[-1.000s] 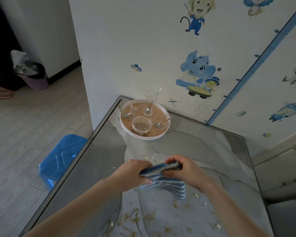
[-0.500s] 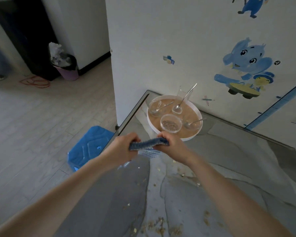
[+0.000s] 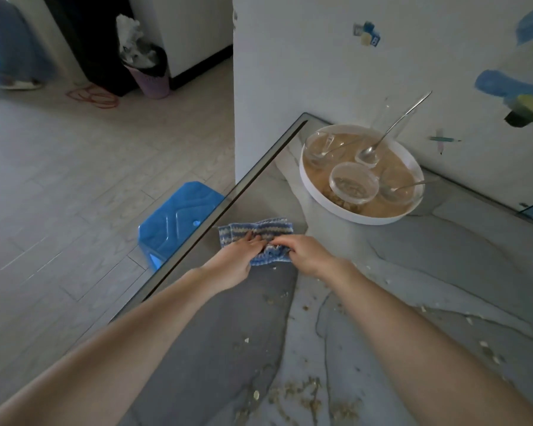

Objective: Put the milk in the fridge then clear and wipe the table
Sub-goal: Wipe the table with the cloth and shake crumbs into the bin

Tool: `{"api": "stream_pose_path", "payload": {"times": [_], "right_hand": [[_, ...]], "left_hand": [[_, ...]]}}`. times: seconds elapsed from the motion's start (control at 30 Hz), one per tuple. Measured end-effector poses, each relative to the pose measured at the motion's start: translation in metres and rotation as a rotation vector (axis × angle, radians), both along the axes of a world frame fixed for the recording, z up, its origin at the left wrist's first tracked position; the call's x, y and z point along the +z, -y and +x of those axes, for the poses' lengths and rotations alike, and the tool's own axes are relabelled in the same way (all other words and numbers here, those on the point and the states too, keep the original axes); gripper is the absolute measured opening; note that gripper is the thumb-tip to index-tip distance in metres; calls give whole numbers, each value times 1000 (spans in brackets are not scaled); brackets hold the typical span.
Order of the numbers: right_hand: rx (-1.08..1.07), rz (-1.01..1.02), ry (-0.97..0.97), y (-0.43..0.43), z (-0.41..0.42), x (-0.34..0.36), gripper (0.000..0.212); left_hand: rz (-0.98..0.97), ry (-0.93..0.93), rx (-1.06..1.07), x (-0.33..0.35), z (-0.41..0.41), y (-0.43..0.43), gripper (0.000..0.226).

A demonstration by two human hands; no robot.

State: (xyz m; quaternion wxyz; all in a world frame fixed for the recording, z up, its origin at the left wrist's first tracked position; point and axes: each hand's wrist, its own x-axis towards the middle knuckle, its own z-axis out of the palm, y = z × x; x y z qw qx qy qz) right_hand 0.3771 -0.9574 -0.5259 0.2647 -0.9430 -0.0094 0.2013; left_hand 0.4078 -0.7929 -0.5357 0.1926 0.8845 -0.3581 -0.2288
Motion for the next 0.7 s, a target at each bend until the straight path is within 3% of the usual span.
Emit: {"api": "stream_pose_path", "payload": {"times": [0.27,0.57,0.7], "right_hand": [[142,-99,-145,28,-83,13,46],[115,-168,-261,75,-214,24,45],[56,-156,-316,102,-275,28,44]], "left_hand": [[113,-17,-75,8,-96,25,59],[219,-111,-137,22,-228,80,55],[222,-219,-192,27,-278,108,41]]}}
